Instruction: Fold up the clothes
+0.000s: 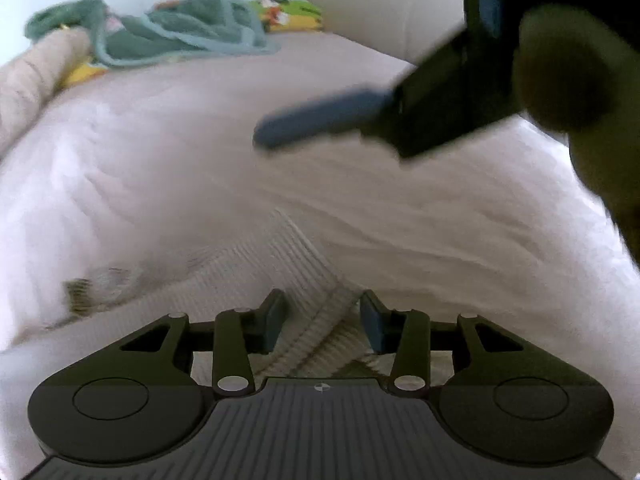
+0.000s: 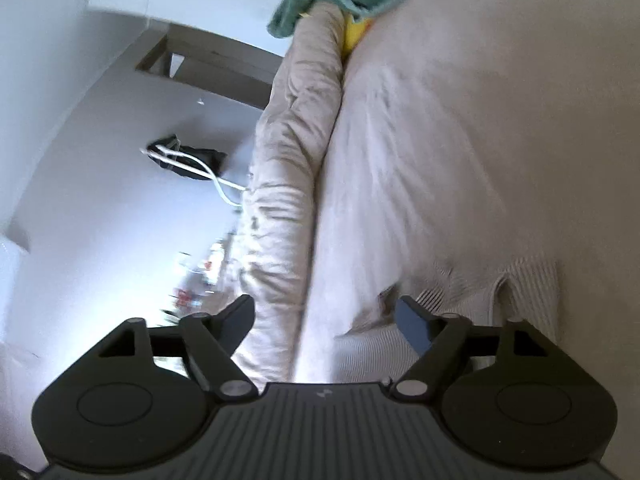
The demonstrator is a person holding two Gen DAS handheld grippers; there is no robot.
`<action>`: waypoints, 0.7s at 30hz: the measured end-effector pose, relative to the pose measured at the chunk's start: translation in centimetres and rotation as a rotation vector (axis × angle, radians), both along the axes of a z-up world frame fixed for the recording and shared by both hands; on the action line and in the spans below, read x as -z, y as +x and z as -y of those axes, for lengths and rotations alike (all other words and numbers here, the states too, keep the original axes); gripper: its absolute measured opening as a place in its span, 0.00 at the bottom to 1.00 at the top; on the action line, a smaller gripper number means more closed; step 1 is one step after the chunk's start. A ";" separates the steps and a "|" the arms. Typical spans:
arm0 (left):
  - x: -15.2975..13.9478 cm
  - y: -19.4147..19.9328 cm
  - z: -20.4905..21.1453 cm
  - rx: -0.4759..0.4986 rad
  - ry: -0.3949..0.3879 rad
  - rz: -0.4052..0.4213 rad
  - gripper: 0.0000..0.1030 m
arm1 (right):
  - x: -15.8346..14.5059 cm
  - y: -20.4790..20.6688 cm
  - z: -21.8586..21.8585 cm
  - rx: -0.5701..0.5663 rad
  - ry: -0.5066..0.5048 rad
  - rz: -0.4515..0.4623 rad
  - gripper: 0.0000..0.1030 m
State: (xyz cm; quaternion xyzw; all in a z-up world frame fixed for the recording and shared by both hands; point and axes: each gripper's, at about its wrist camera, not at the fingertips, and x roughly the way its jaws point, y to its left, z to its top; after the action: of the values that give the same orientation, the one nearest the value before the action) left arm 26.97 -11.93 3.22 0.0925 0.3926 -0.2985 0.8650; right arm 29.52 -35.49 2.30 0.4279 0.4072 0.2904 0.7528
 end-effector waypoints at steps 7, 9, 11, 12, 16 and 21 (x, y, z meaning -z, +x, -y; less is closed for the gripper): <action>-3.4 -1.5 -6.9 -0.162 -0.054 0.007 0.91 | 0.0 -2.1 -1.8 0.095 -0.537 0.052 1.00; -3.8 -1.5 -9.8 -0.252 -0.014 0.029 0.91 | 0.6 -3.0 -3.9 0.071 -0.691 0.095 1.00; -3.6 -1.4 -12.6 -0.333 0.053 0.035 0.92 | 1.3 -3.9 -6.0 0.049 -0.802 0.136 1.00; -3.1 -1.4 -13.8 -0.358 0.084 0.025 0.92 | 1.8 -4.3 -6.8 0.051 -0.843 0.141 1.00; -1.4 -1.5 -17.5 -0.427 0.168 -0.023 0.92 | 5.3 -4.5 -8.9 0.042 -0.966 0.069 1.00; 0.1 -1.1 -20.1 -0.497 0.303 -0.031 0.93 | 5.9 -5.2 -9.9 0.013 -1.089 0.175 1.00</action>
State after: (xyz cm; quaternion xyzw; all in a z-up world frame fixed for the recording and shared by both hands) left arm 25.87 8.17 3.11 0.1172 0.4566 -0.0169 0.8818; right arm 24.33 -25.57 -3.61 -0.0466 0.4317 0.0679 0.8982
